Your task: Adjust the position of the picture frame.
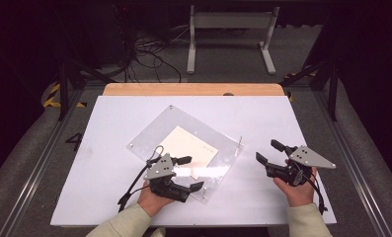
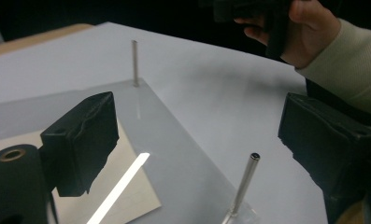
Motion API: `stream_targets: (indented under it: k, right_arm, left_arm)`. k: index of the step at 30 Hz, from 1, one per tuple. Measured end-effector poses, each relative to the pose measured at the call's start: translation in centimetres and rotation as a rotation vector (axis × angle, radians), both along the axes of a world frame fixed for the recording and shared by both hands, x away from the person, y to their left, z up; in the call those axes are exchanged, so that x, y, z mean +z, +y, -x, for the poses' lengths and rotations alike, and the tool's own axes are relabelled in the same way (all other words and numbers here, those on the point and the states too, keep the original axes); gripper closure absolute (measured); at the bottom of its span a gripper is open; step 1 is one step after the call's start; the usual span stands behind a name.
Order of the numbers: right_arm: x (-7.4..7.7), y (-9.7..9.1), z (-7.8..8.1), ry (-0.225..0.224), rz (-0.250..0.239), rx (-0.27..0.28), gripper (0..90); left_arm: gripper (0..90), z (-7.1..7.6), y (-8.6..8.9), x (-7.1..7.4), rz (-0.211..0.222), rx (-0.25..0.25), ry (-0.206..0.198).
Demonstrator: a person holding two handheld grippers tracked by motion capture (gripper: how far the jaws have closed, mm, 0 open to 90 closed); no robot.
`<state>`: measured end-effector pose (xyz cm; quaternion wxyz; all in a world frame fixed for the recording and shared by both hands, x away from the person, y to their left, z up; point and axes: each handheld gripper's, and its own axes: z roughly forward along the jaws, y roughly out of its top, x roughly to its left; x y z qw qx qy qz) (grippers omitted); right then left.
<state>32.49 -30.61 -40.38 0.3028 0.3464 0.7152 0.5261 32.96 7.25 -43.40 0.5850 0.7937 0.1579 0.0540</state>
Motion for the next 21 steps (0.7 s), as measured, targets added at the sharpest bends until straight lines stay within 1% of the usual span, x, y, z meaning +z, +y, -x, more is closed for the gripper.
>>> stream_targets:
  k: [2, 3, 4, 5, 6, 8, 9, 10, 12, 13, 14, 15, 16, 18, 19, 20, 21]
  right_arm:
    - [0.0, -0.1, 0.1, 0.004, 0.004, -0.001, 29.5]
    - [0.0, -0.1, 0.1, 0.002, 0.006, 0.000, 29.6]
    - [0.0, 0.0, 0.2, 0.000, 0.012, -0.004, 29.7]
    - [0.0, 0.0, 0.2, 0.000, 0.012, -0.004, 29.7]
    - [-0.1, 0.2, 0.1, 0.006, 0.015, 0.004, 33.1]
    - [-0.2, 0.4, 0.0, 0.016, 0.017, 0.007, 34.6]
    - [-0.3, 0.5, -0.2, 0.025, 0.019, 0.015, 35.0]
    - [-0.4, 0.6, -0.3, 0.037, 0.017, 0.023, 35.1]
    - [-0.6, 1.0, -0.6, 0.047, 0.028, 0.031, 35.3]
    - [-0.7, 1.2, -0.8, 0.053, 0.031, 0.030, 35.3]
    - [-0.7, 1.4, -1.0, 0.055, 0.037, 0.032, 35.5]
    - [-0.8, 1.7, -1.2, 0.065, 0.040, 0.034, 36.8]
    - [-0.8, 1.9, -1.4, 0.076, 0.050, 0.049, 37.4]
    - [-0.8, 2.2, -1.8, 0.099, 0.059, 0.068, 37.4]
    - [-0.8, 2.2, -1.8, 0.099, 0.059, 0.068, 37.4]
    - [-0.9, 2.3, -2.2, 0.119, 0.063, 0.064, 37.6]
    - [-0.9, 2.2, -2.5, 0.127, 0.062, 0.057, 38.4]
  left_arm:
    - [13.4, 0.2, -0.7, -0.3, -0.023, -0.028, -0.001]
    - [14.4, 0.4, -1.0, -0.5, -0.027, -0.043, 0.004]
    - [16.0, 0.5, -1.2, -0.6, -0.045, -0.057, 0.001]
    - [18.2, 0.5, -1.2, -0.6, -0.045, -0.057, 0.001]
    - [22.7, 0.7, -1.6, -1.1, -0.072, -0.094, 0.021]
    - [27.3, 0.7, -2.0, -1.5, -0.112, -0.097, 0.042]
    - [29.0, 0.6, -2.2, -1.8, -0.125, -0.105, 0.063]
    - [31.9, 0.6, -2.4, -2.0, -0.146, -0.104, 0.082]
    - [40.6, 0.6, -2.9, -2.5, -0.210, -0.094, 0.086]
    - [45.8, 0.6, -3.2, -2.8, -0.235, -0.109, 0.096]
    - [53.1, 0.7, -3.5, -2.9, -0.255, -0.121, 0.100]
    - [62.4, 0.8, -3.7, -2.9, -0.286, -0.118, 0.088]
    - [72.1, 0.8, -3.8, -3.0, -0.299, -0.117, 0.087]
    - [83.7, 1.1, -4.0, -3.0, -0.320, -0.101, 0.062]
    - [84.0, 1.1, -4.0, -3.0, -0.320, -0.101, 0.062]
    - [84.2, 1.2, -4.0, -3.0, -0.322, -0.094, 0.042]
    - [84.2, 1.3, -4.0, -3.0, -0.322, -0.094, 0.042]
